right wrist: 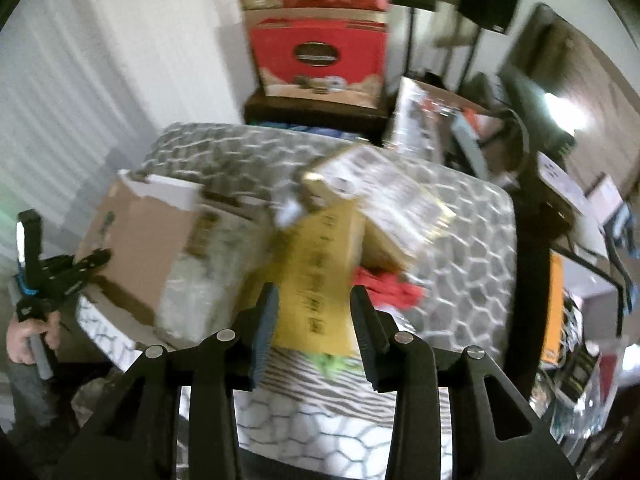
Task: Organize objects
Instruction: 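Reach the right tool back to the pile and grasp the green cord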
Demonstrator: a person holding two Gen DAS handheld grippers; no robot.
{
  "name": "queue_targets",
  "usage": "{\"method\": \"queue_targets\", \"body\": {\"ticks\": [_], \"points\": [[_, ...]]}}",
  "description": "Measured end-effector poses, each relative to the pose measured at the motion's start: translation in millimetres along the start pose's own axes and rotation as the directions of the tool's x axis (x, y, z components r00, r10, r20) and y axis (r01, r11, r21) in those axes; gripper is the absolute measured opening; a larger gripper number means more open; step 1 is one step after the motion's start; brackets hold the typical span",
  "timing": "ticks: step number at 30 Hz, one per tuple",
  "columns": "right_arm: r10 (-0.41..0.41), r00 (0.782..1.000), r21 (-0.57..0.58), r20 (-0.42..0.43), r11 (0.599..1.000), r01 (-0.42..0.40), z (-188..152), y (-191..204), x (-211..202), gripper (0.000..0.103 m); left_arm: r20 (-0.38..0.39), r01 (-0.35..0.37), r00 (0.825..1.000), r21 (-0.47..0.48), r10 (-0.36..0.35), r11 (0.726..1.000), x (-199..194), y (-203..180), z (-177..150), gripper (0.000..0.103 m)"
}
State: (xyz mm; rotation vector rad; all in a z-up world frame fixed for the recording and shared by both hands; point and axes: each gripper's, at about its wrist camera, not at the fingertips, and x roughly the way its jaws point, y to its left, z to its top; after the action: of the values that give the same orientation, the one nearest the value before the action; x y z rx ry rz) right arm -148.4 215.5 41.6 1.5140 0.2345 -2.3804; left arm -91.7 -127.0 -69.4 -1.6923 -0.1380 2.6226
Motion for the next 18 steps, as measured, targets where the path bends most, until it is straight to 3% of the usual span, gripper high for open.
{"method": "queue_targets", "body": {"ticks": [4,8,18], "points": [[-0.06,0.998,0.035,0.004,0.998,0.06,-17.1,-24.5,1.4,0.038,-0.003,-0.007,1.0,0.009,0.007,1.0,1.7,-1.2,0.1,0.004],[-0.071,0.997,0.052,-0.001,0.996,0.071,-38.8,-35.1,6.1,0.04,-0.003,-0.017,1.0,0.017,0.017,1.0,2.2,-3.6,-1.3,0.004],[0.009,0.999,0.052,-0.051,0.999,-0.007,-68.9,-23.5,49.9,0.044,-0.008,-0.028,1.0,0.015,0.028,0.999,3.1,-3.9,-0.4,0.004]]}}
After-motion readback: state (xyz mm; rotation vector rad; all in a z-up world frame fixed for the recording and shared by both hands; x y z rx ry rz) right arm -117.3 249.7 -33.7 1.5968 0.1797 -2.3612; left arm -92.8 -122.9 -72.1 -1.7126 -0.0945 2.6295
